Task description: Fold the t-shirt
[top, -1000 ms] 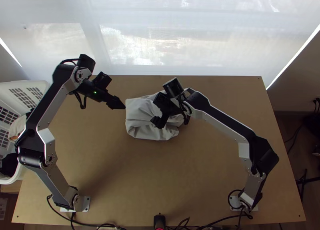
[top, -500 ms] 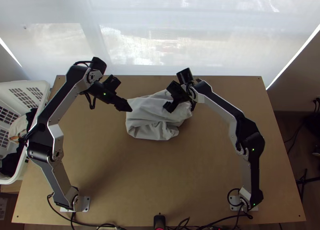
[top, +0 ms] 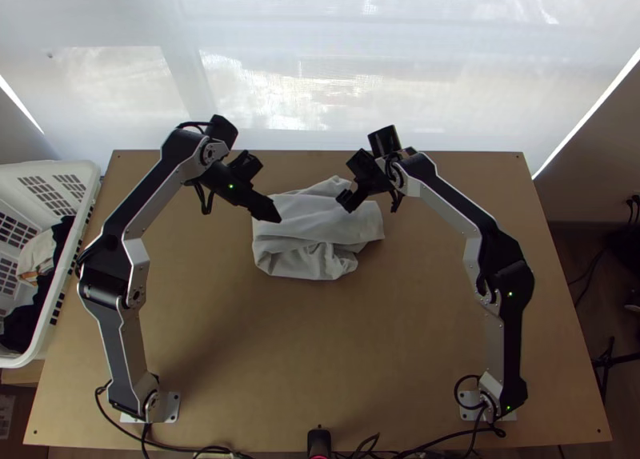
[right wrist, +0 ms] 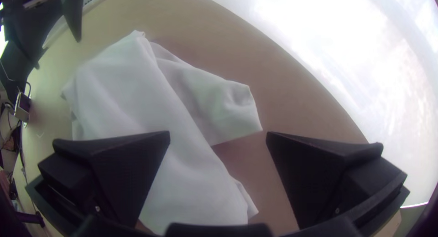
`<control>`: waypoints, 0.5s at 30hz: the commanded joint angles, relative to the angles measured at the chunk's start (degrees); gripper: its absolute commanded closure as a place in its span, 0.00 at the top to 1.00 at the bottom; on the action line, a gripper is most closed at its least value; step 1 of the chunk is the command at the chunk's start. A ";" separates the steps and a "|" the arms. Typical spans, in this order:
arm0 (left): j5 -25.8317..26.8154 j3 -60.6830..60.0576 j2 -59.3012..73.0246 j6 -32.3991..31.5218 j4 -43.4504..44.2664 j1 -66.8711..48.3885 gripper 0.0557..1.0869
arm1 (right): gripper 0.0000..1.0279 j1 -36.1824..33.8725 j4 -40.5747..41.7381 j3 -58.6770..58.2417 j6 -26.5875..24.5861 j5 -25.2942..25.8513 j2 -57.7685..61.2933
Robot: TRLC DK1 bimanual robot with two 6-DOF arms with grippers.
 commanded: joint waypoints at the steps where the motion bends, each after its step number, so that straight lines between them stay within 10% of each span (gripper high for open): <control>1: -0.08 1.91 3.73 -0.27 0.36 -1.33 0.95 | 0.95 -0.47 -0.04 -3.11 3.66 -0.29 -7.77; 15: -1.04 -0.81 8.92 -0.27 4.66 -2.47 0.95 | 0.95 4.90 5.76 -16.03 4.45 -0.29 -7.86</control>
